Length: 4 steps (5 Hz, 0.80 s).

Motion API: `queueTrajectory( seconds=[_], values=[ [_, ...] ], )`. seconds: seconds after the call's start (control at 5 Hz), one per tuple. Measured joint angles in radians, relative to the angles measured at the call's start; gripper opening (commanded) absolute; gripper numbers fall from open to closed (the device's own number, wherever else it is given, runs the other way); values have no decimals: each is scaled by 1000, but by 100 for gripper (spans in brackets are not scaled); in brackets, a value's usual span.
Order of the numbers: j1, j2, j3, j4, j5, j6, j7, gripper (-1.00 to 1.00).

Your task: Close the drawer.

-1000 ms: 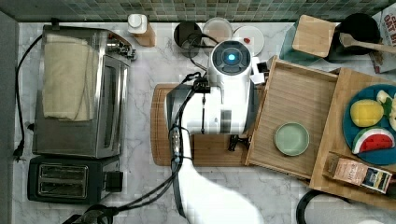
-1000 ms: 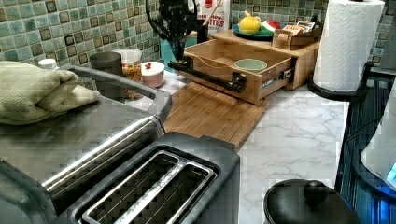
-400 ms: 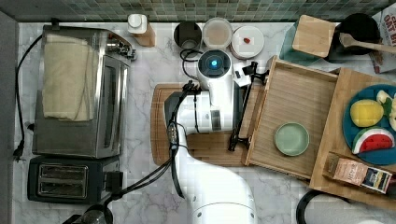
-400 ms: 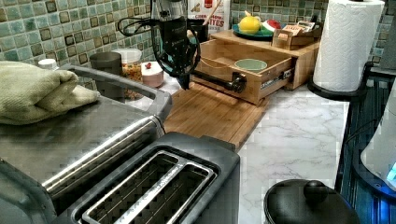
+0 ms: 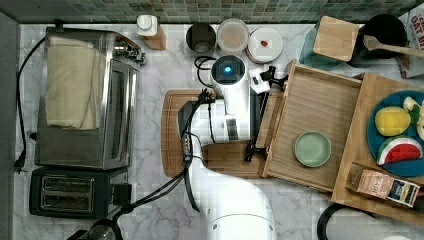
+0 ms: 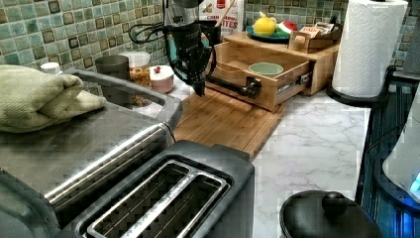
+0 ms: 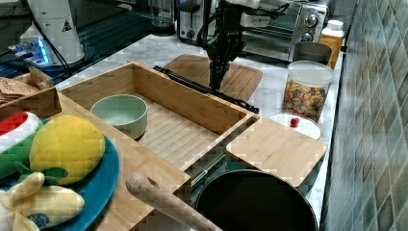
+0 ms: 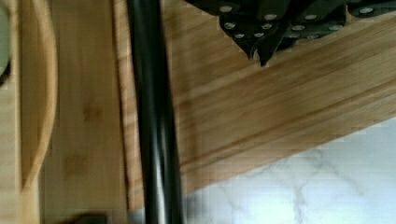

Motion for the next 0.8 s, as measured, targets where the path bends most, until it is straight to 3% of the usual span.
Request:
queueTrajectory(
  seconds=[0.8],
  values=[
    [-68,-1,-10,0,23,25,-237,-100]
  ],
)
